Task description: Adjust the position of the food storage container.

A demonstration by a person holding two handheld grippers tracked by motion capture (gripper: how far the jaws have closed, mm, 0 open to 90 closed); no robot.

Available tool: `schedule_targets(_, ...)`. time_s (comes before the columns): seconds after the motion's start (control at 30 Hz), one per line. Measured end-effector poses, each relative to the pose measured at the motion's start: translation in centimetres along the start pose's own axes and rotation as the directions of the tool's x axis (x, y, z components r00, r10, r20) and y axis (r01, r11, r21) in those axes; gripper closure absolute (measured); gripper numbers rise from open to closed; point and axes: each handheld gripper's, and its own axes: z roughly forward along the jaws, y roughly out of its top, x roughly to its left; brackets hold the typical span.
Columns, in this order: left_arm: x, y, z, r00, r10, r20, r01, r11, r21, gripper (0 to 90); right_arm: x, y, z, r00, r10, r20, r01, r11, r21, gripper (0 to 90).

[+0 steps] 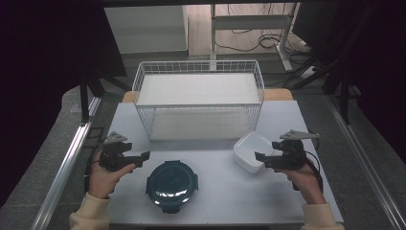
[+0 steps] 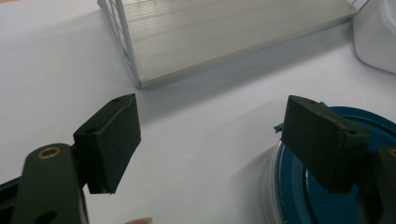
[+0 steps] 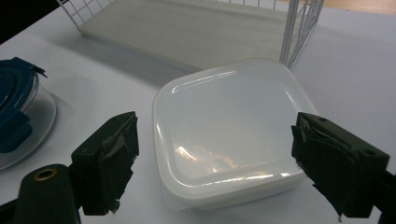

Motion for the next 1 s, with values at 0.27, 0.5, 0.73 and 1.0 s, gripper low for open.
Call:
schedule_targets(0.27,-0.3,0.1,0.1,0.9998,0.011,0.018,-0.011,0.9999,0.001,21.8,-0.2,-0.2,-0.1,1.0000,0.002,0.010,-0.002,1.000,0.009,14.2)
schedule_targets(0.5,-0.4,0.5,-0.5,0.9995,0.027,0.017,-0.027,0.9995,-0.019,21.5,-0.4,-0.1,-1.1,0.9997,0.002,0.025,-0.002,1.000,-0.021,14.2)
schedule_targets(0.73,-0.5,1.0,-0.5,0.9991,0.031,0.028,-0.031,0.9993,-0.021,21.7,-0.6,-0.6,-1.7,0.9992,0.010,0.038,-0.009,1.000,-0.022,14.3)
schedule_targets(1.0,-0.3,0.6,-1.0,0.9990,0.018,0.040,-0.018,0.9998,-0.005,25.1,-0.6,-0.5,-1.4,0.9993,0.006,0.037,-0.006,1.000,-0.012,14.3)
